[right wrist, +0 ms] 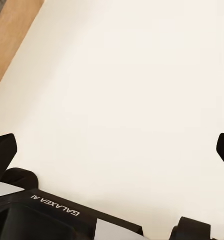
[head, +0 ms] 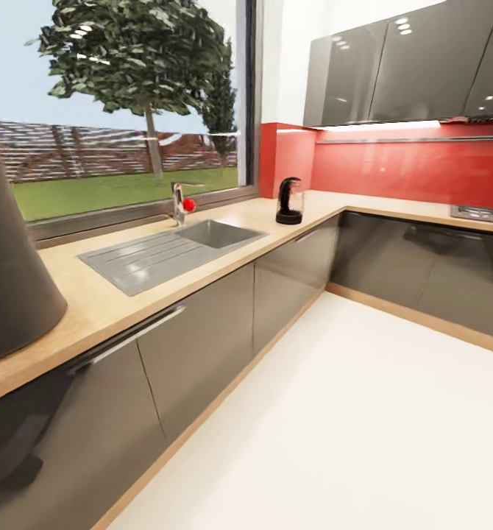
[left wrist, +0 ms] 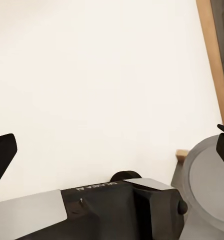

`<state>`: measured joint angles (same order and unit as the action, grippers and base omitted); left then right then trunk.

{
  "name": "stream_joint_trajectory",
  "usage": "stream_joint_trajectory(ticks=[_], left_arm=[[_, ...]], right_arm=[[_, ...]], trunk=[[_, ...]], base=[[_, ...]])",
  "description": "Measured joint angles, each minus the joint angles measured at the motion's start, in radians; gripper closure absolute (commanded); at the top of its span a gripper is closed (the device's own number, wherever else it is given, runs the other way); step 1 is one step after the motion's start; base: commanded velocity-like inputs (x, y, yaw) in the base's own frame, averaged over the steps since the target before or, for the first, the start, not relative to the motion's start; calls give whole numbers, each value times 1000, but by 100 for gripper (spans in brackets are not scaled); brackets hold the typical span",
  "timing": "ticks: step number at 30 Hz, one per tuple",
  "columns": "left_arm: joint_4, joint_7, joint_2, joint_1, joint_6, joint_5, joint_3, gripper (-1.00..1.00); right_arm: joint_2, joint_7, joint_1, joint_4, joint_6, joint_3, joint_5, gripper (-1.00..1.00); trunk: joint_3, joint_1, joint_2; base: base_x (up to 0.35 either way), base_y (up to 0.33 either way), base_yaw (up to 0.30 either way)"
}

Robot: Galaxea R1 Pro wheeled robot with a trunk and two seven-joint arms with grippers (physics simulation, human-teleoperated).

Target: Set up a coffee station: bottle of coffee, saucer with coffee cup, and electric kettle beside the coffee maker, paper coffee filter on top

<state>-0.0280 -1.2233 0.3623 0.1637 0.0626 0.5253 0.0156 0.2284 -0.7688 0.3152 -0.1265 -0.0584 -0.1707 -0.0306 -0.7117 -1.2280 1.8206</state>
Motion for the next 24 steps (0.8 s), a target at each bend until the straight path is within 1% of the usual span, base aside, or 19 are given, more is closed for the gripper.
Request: stream_joint_trajectory(ticks=[12,17,24], left_arm=[[0,0,1,0,-1,0,0,-100],[0,0,1,0,-2,0,0,-100],[0,0,1,0,-3,0,0,-100]], right_arm=[[0,0,0,1,-1,0,1,-100],[0,0,0,1,-2,0,1,-100],[0,0,0,1,-1,0,1,-100]], trunk=[[0,0,0],[0,0,0],[0,0,0]], base=[[244,-253,-259],[285,-196,-250],[307,-143,-68]])
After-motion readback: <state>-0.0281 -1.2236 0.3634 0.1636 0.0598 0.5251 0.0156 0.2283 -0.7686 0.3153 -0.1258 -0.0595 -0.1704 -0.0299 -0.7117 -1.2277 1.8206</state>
